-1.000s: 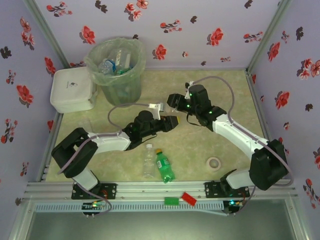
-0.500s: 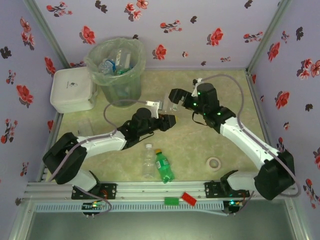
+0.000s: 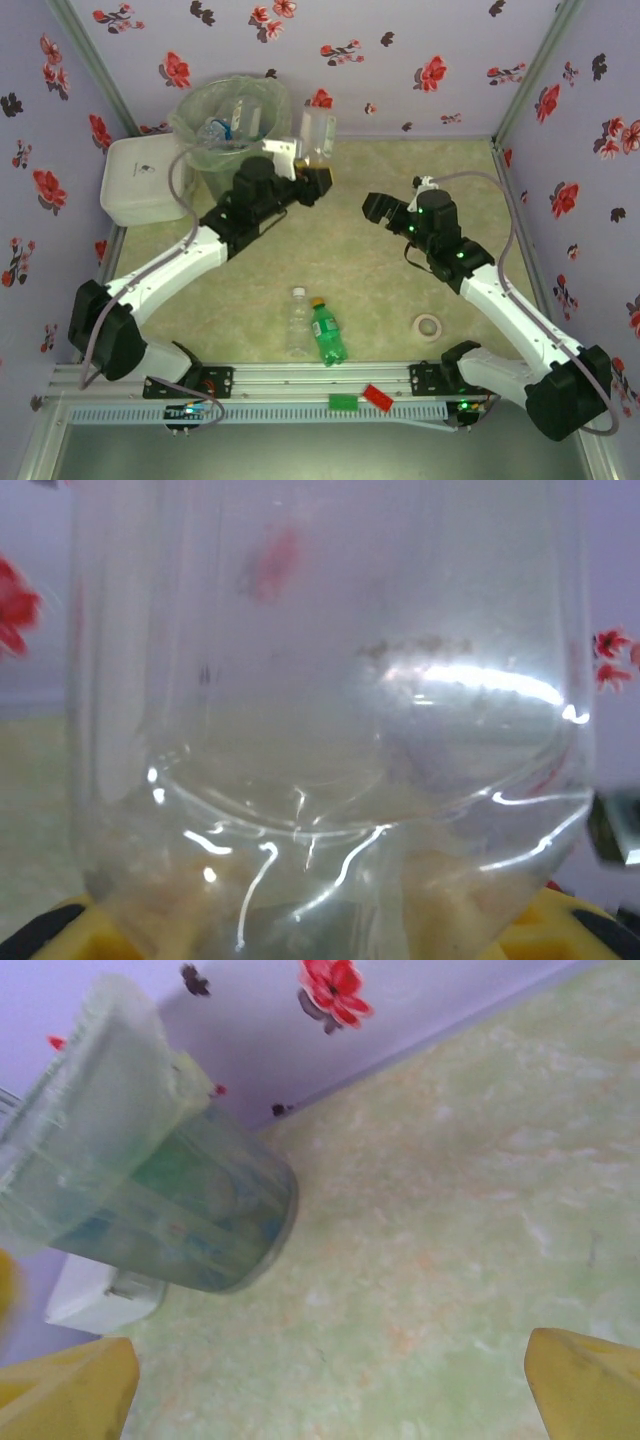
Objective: Put the plastic bottles in the bin
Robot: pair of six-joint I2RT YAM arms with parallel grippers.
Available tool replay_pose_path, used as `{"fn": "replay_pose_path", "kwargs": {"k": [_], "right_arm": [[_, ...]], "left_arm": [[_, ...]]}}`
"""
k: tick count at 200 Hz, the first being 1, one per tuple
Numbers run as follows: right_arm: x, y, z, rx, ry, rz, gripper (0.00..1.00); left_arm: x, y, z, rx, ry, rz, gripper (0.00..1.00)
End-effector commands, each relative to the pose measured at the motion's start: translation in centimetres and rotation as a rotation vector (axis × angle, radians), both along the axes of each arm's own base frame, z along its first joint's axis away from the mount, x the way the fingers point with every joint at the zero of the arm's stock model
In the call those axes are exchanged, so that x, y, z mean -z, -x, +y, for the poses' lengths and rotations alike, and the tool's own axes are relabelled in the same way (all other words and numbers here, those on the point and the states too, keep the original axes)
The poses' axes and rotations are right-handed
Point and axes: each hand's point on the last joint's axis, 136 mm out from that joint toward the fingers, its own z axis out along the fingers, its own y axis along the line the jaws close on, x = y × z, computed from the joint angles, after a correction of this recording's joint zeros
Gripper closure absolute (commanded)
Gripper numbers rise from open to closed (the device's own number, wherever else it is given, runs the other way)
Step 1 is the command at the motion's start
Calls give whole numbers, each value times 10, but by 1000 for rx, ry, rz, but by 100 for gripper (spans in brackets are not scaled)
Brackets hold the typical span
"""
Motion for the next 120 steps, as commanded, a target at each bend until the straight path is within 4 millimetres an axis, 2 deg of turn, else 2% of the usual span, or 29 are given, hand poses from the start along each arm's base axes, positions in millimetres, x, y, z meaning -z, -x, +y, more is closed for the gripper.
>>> {"fn": "replay_pose_path", "kwargs": {"k": [1,33,80,96,120], "right_arm": [[23,10,-7,-4,39,46,0],[44,18,-13,-3,70,75,0],[50,26,-17,-19,123,98,0],[52,26,-18,-15,124,101,0],[53,27,-18,-20,123,104,0]], "left_arm": [[-20,-18,33,-74,-138,-44,100],[-27,-52,77,-184,-260,-36,100],[-39,-99,146,-335,-367,7,100],[-34,-114,170,-396,-436,39,100],[-14,-136,204,-461,-523,130,100]]}}
